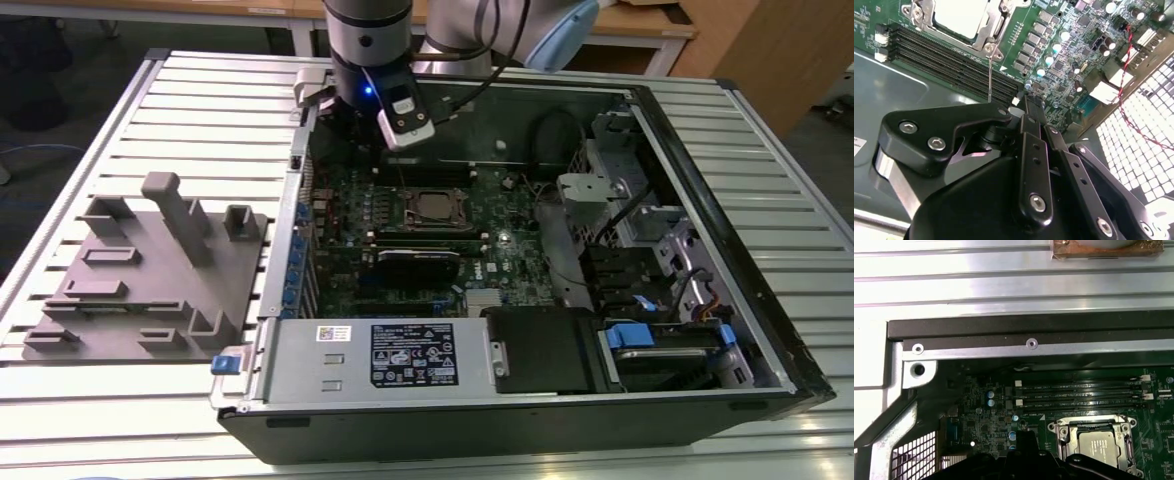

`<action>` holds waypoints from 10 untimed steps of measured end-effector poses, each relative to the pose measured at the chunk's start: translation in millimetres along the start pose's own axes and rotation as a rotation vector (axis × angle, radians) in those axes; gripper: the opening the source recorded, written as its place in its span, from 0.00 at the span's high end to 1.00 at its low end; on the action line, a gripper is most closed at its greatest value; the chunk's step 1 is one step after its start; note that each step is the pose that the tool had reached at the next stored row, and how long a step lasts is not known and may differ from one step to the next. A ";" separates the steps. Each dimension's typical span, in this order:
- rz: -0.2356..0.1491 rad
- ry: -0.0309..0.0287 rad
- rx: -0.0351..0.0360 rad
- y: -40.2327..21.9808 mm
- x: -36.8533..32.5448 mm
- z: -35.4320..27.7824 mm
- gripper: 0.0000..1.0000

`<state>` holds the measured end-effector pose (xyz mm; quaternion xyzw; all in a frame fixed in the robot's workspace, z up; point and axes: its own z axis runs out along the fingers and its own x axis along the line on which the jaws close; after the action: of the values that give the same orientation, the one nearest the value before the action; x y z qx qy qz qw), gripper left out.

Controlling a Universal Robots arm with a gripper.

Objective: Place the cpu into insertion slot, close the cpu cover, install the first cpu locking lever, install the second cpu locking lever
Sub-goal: 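Install the first cpu locking lever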

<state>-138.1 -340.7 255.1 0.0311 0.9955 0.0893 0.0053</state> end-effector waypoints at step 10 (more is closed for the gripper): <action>0.001 0.0031 -0.0507 0.2 -3.7 0.4 0.90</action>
<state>-134.4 -340.7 254.8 0.0313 0.9929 0.1145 0.0045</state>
